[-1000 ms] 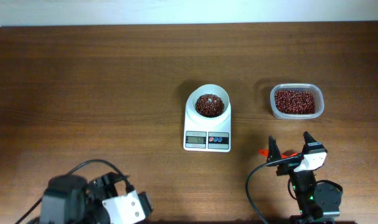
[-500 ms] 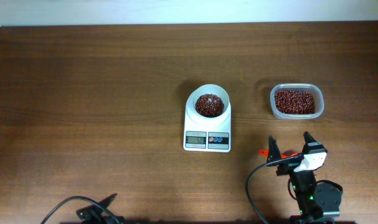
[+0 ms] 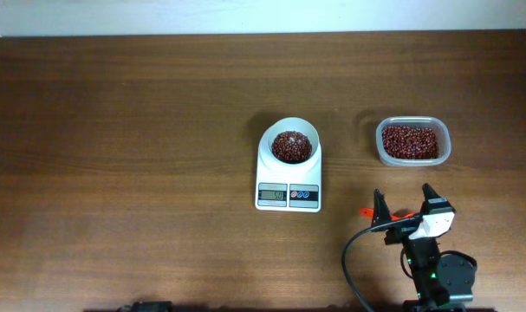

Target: Scoop and weigh 50g on scale

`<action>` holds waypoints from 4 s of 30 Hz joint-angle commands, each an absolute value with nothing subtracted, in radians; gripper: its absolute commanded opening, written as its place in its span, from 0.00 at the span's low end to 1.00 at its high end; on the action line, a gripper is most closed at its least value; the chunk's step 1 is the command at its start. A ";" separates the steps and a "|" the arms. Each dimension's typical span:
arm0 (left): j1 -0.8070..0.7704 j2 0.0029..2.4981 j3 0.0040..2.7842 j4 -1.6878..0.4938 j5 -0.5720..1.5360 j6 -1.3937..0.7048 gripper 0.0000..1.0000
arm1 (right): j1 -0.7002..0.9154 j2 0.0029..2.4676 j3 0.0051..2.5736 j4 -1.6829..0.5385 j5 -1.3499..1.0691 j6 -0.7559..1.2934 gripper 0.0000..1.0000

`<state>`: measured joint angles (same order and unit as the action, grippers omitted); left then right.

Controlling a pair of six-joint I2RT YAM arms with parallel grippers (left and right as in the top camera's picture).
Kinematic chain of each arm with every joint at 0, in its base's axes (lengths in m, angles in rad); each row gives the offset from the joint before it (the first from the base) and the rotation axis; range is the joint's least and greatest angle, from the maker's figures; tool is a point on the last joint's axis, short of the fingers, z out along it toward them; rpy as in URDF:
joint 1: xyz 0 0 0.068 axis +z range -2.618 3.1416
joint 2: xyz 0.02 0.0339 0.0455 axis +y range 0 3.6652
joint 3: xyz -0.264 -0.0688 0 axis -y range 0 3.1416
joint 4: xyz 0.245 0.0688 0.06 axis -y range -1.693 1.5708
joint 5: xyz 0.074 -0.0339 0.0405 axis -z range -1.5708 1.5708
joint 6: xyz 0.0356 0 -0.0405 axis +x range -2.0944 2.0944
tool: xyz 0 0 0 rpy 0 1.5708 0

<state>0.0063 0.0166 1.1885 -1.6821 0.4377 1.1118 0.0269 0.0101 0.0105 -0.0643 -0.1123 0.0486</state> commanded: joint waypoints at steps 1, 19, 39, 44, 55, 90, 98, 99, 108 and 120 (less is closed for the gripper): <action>0.010 0.014 1.182 -1.639 0.456 1.127 0.99 | 0.032 0.004 0.006 -0.072 -0.104 0.048 0.99; 0.010 0.014 0.377 -0.518 0.126 0.057 0.99 | 0.032 0.004 0.006 -0.072 -0.104 0.048 0.99; 0.010 0.017 0.044 -0.142 0.123 0.060 0.99 | 0.032 0.004 0.006 -0.072 -0.104 0.048 0.99; 0.010 0.017 0.017 -0.087 0.107 0.069 0.99 | 0.032 0.004 0.006 -0.072 -0.103 0.048 0.99; 0.009 0.051 0.014 -0.080 0.115 0.068 0.99 | 0.032 0.004 0.006 -0.072 -0.104 0.048 0.99; -0.023 0.005 0.014 -0.080 0.115 0.068 0.99 | 0.032 0.004 0.006 -0.072 -0.103 0.048 0.99; -0.023 0.005 0.014 -0.069 0.013 0.068 0.99 | 0.032 0.004 0.006 -0.072 -0.104 0.048 0.99; -0.023 0.005 0.014 -0.090 0.022 0.068 0.99 | 0.032 0.004 0.006 -0.072 -0.103 0.048 0.99; -0.023 0.006 0.014 -0.090 0.019 0.068 0.99 | 0.032 0.004 0.006 -0.072 -0.104 0.048 0.99; -0.023 0.006 0.014 -0.090 0.019 0.068 0.99 | 0.032 0.004 0.006 -0.072 -0.103 0.048 0.99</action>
